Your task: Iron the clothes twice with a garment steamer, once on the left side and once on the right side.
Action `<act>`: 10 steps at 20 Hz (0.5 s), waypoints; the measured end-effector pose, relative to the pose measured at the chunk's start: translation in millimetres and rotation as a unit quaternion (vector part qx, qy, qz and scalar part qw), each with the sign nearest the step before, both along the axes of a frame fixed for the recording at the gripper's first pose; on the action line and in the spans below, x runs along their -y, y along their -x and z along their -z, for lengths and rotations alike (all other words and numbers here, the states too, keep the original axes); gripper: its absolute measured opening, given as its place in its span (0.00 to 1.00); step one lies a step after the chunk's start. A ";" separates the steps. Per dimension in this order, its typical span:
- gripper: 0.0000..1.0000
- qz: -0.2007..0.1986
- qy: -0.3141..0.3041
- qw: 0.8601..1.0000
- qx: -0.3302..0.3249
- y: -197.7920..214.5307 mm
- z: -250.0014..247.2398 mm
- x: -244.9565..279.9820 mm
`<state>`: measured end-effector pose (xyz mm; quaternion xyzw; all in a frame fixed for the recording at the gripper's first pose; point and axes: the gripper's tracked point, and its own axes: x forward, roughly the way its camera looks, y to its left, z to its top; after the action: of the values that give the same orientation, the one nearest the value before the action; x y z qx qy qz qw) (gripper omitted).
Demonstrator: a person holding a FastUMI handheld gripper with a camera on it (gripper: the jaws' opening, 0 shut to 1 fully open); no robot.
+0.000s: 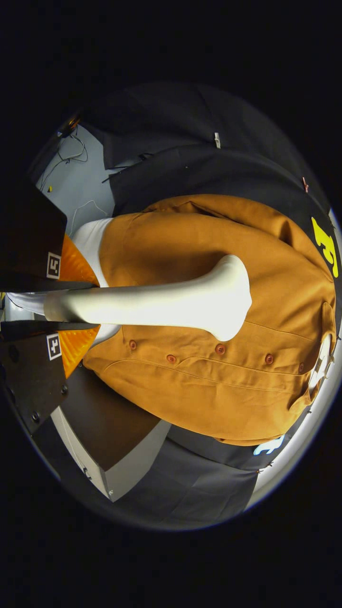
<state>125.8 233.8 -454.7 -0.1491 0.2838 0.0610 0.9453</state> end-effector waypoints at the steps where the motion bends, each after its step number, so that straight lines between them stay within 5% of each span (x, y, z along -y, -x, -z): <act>1: 0.27 0.000 -0.001 1.000 -0.003 4.2 3.6 2.1; 10: 0.27 0.006 -0.016 1.000 0.014 32.8 -22.6 22.7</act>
<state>93.0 211.1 -432.1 -0.1329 0.2703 0.0577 0.9518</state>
